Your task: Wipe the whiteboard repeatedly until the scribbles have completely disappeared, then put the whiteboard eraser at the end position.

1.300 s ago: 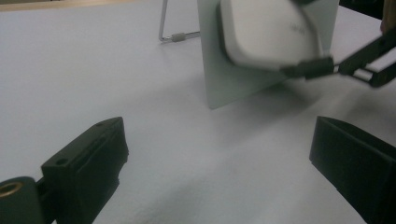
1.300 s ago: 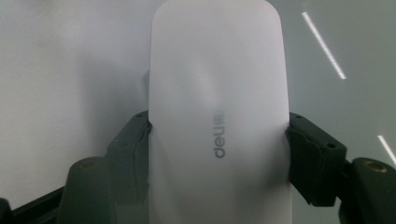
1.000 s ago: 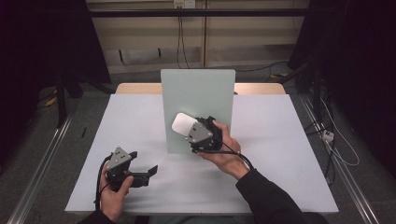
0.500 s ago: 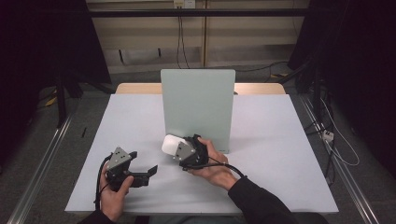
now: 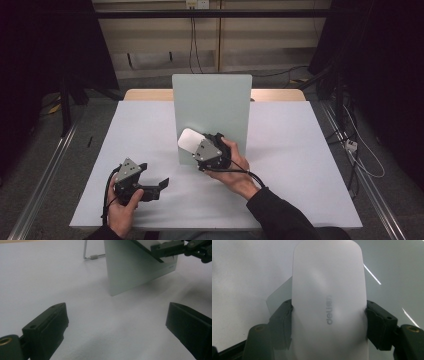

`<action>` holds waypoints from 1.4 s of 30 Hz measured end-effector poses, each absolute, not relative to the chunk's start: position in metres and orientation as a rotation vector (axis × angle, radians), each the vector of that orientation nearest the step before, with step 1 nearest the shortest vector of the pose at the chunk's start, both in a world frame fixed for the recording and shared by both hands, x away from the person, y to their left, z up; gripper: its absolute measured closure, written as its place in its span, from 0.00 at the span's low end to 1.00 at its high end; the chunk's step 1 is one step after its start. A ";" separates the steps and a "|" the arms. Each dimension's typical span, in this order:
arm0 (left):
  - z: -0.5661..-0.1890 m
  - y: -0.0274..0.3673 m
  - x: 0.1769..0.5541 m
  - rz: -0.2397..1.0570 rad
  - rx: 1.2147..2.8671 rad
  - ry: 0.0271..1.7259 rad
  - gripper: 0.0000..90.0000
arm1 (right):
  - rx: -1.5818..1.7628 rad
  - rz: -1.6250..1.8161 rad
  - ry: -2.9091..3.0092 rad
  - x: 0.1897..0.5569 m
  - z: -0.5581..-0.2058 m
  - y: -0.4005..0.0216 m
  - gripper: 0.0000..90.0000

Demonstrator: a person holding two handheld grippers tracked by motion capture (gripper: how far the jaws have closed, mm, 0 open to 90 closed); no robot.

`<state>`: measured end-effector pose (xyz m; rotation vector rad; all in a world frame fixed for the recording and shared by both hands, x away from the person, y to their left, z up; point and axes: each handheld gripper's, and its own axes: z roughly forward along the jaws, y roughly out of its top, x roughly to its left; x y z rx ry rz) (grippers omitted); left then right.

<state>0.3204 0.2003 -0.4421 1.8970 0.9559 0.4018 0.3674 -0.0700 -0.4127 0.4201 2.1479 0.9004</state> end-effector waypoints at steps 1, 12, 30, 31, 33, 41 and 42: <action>-0.443 0.201 0.320 0.399 1.897 0.959 0.04 | 0.423 0.904 2.147 0.368 -0.412 -0.071 0.35; -0.443 0.202 0.321 0.401 1.886 0.969 0.04 | 0.483 0.977 2.176 0.366 -0.410 -0.074 0.35; -0.442 0.201 0.320 0.410 1.884 0.975 0.04 | 0.525 1.047 2.206 0.349 -0.406 -0.096 0.35; -0.442 0.201 0.320 0.407 1.889 0.975 0.04 | 0.532 1.059 2.209 0.349 -0.406 -0.097 0.35; -0.442 0.201 0.320 0.409 1.885 0.968 0.04 | 0.539 1.053 2.209 0.350 -0.405 -0.100 0.35; -0.442 0.203 0.321 0.402 1.876 0.975 0.04 | 0.572 1.080 2.255 0.350 -0.403 -0.110 0.35; -0.442 0.203 0.321 0.401 1.873 0.972 0.04 | 0.584 1.092 2.268 0.350 -0.403 -0.112 0.35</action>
